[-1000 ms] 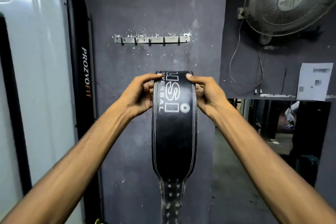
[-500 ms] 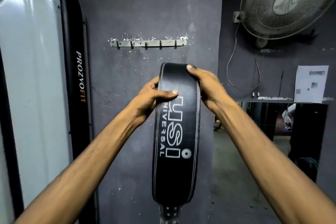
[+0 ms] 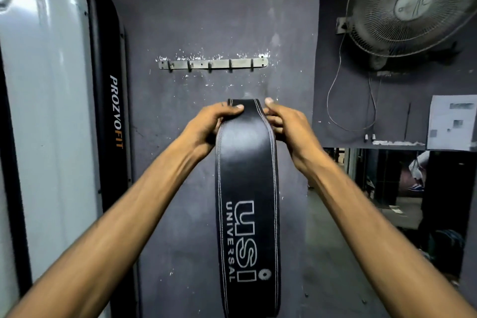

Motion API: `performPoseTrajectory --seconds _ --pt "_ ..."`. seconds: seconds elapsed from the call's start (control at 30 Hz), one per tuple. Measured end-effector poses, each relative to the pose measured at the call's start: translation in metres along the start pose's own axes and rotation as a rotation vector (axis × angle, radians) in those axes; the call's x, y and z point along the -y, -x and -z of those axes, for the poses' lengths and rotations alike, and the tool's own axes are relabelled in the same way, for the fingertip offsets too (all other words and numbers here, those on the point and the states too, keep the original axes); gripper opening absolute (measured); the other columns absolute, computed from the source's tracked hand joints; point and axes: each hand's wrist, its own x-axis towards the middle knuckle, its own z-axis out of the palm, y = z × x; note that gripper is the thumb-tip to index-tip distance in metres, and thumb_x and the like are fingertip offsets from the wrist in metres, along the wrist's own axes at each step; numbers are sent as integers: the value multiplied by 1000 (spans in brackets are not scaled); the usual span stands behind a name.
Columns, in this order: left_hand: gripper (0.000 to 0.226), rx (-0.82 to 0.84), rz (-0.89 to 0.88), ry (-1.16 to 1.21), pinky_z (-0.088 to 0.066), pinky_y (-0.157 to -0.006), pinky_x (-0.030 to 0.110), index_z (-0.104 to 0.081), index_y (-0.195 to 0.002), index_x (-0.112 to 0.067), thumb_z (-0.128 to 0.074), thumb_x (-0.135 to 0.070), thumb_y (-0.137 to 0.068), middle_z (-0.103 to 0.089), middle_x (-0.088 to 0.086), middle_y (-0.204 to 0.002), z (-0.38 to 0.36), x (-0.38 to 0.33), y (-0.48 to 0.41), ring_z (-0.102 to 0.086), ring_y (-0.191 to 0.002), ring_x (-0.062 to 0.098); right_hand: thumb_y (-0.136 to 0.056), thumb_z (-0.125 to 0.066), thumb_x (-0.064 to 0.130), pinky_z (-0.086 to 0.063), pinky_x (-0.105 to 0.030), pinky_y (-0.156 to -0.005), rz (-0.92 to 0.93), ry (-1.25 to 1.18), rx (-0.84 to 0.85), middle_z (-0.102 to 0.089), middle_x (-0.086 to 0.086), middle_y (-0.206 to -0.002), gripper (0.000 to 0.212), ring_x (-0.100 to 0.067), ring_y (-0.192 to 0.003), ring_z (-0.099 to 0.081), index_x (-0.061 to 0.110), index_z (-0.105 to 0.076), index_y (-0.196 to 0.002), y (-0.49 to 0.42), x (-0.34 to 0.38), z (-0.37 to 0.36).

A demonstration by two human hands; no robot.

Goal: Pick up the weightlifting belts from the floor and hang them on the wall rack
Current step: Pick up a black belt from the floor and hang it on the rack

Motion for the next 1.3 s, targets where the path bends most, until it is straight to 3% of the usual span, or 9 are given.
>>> performPoseTrajectory --seconds 0.13,0.27,0.33,0.4,0.57,0.87,1.0,1.13,1.3 --pt "59 -35 -53 -102 -44 -90 39 -63 -117 2 -82 -17 -65 -66 17 -105 0 27 3 -60 -99 30 -95 -66 36 -31 -21 -47 -178 -15 -8 -47 11 -44 35 -6 -38 -38 19 -58 -65 -25 2 3" --pt "47 -15 -6 -112 -37 -77 33 -67 -112 -6 -79 -29 -73 -53 16 -103 8 44 0 -43 -96 32 -86 -76 18 -43 -26 -61 -246 -33 -55 -64 -9 -74 13 -19 -65 -55 7 -70 -82 -32 -17 4" --pt "42 -45 73 -156 -46 -77 30 -71 -109 -7 -69 -41 -84 -68 12 -93 6 40 -5 -59 -85 27 -88 -74 13 -45 -25 -63 -219 -73 -40 -64 -15 -84 9 -23 -76 -56 7 -70 -83 -28 -26 5" --pt "32 -116 155 -173 -52 -66 25 -69 -98 -15 -60 -45 -92 -71 -1 -77 3 36 -16 -66 -68 13 -89 -71 8 -46 -22 -59 -164 -95 -17 -65 -14 -81 7 -20 -70 -57 7 -68 -83 -21 -33 6" --pt "41 -300 125 -153 -54 -81 38 -64 -124 -1 -63 -26 -91 -62 17 -105 -9 34 -39 -60 -91 28 -88 -71 3 -43 -22 -62 -72 -68 55 -64 -6 -70 9 -13 -61 -55 9 -65 -86 -3 -48 21" --pt "9 -137 -122 -517 -38 -49 18 -67 -96 -13 -61 -8 -93 -61 -4 -68 -22 62 -26 -50 -53 5 -93 -65 37 -57 -35 -78 -234 -190 68 -76 -5 -92 30 -19 -79 -71 13 -73 -108 -61 -50 31" --pt "7 -82 -66 -595 -38 -51 18 -66 -99 -13 -59 -14 -96 -56 2 -73 2 78 -33 -48 -55 6 -91 -63 13 -54 -23 -58 -187 -138 -6 -69 -2 -77 8 -11 -62 -65 11 -70 -94 -75 -54 20" --pt "36 -122 79 -602 -49 -61 28 -58 -94 -11 -60 -47 -93 -64 6 -75 26 74 -47 -66 -58 17 -77 -62 9 -46 -27 -62 -129 -41 -115 -57 0 -71 9 -14 -69 -54 17 -61 -75 -79 -68 -1" --pt "45 -201 -93 -568 -53 -63 29 -61 -97 -9 -49 -53 -97 -65 1 -75 48 61 -83 -66 -63 16 -85 -55 3 -43 -21 -59 -65 79 -186 -61 -1 -82 18 -9 -70 -54 8 -62 -100 -88 -83 -21"
